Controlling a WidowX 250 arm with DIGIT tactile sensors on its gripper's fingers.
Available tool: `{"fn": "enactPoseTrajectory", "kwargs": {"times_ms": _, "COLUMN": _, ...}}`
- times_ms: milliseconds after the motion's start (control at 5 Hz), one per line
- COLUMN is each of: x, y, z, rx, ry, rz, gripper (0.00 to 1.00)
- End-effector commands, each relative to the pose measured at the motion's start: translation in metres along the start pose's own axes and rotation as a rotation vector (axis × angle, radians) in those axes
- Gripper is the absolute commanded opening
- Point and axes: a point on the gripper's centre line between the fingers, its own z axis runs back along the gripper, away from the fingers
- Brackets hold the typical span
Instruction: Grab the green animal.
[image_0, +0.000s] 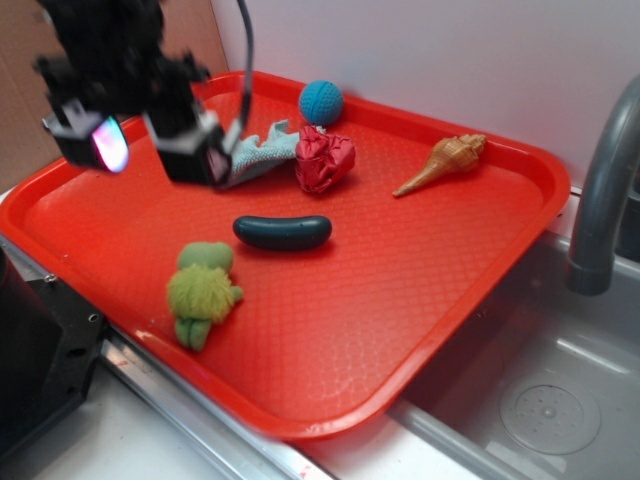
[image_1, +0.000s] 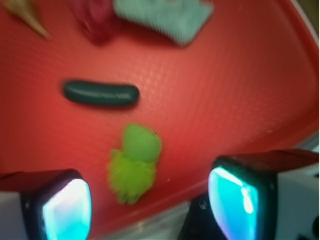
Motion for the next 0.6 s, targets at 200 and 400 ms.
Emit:
{"fn": "enactPoseTrajectory", "kwargs": {"times_ms": 200, "x": -0.0096, "y": -0.0225, "z": -0.0724, "rx": -0.09, "ry": 0.042, "rz": -0.042, "gripper": 1.0}}
{"fn": "enactPoseTrajectory", "kwargs": {"times_ms": 400, "x": -0.0096, "y": -0.02, "z": -0.0695, "rx": -0.064, "ry": 0.036, "rz": -0.057, "gripper": 0.0}}
